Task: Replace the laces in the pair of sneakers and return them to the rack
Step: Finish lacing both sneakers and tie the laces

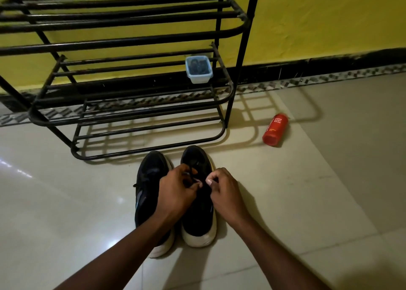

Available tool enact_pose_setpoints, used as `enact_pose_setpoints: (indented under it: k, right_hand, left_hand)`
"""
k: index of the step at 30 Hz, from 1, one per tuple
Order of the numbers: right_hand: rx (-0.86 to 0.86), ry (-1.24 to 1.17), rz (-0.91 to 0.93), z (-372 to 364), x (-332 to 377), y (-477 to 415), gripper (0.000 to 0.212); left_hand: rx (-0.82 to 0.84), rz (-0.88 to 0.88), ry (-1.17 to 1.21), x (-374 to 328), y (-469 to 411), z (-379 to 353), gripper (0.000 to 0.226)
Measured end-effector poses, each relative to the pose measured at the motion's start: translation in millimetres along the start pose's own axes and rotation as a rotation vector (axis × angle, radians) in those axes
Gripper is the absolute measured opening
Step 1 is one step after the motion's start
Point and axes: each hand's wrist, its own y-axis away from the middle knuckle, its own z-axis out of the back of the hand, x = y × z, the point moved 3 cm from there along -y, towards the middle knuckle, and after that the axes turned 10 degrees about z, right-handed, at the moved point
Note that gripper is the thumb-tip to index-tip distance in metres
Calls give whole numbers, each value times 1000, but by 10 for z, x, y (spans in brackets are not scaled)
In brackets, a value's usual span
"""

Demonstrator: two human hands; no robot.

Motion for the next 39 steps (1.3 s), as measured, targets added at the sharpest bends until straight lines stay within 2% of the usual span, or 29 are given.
enact_pose_setpoints:
  k: [3, 9, 14, 15, 16, 18, 19, 20, 21, 24, 25, 26, 27, 29, 31, 32, 33, 34, 35, 37, 39]
  right_hand:
    - [11, 6, -5, 15, 15, 1, 27]
    - [-28, -126, -46, 55, 37, 24, 16]
    - [-100, 28, 51, 23, 90, 25, 29]
    - [-146, -37, 23, 49, 99, 3, 29]
    - [-232, -218, -50, 93, 115, -31, 28]
    - [-397, -742, -266, 165, 117, -124, 23]
    - [-407, -875, -316, 228, 119, -176, 22]
    - [-362, -857, -289, 303, 124, -234, 22]
    - [-276, -710, -198, 376, 100, -275, 20]
    - [164, 114, 235, 465, -5, -278, 4]
    - [304, 287, 292, 451, -63, -258, 9]
    - [375, 345, 303, 467, -94, -251, 14]
    - [349, 300, 322, 496, -82, -242, 19]
    - [112, 49, 306, 588, 67, -227, 19]
    - [-105, -495, 58, 637, 201, -237, 23]
    - [-148, -815, -96, 609, 270, -248, 25]
    - [-169, -985, -202, 579, 296, -254, 26]
    - [-165, -962, -236, 583, 323, -260, 27]
    - [-135, -790, -194, 610, 324, -266, 28]
    - [3, -232, 43, 660, 290, -282, 20]
    - [203, 119, 206, 636, 242, -277, 14]
  left_hand:
    - [-3, -15, 10, 16, 6, 0, 17]
    - [21, -34, 16, 25, -24, -12, 17]
    - [51, -15, 44, 44, 22, -8, 30]
    - [34, -9, 58, 54, 48, -8, 32]
    - [7, 5, 72, 61, 73, -1, 34]
    - [-34, 37, 98, 83, 100, 18, 33]
    - [-29, 44, 97, 92, 108, 17, 31]
    - [-15, 42, 83, 91, 108, 17, 30]
    - [-3, 40, 60, 91, 106, 15, 29]
    - [5, 43, 12, 71, 74, 43, 31]
    - [13, 44, 8, 68, 68, 59, 32]
    - [30, 43, 8, 66, 64, 65, 33]
    - [46, 43, 13, 67, 67, 65, 33]
    - [50, 43, 4, 82, 68, 69, 30]
    - [34, 44, -19, 106, 64, 66, 25]
    - [34, 47, -23, 115, 58, 61, 24]
    - [41, 54, -21, 115, 58, 62, 24]
    - [54, 62, -20, 110, 54, 61, 24]
    - [71, 68, -25, 87, 54, 76, 24]
    - [94, 72, -41, 50, 53, 101, 25]
    - [115, 58, -76, 5, 53, 139, 26]
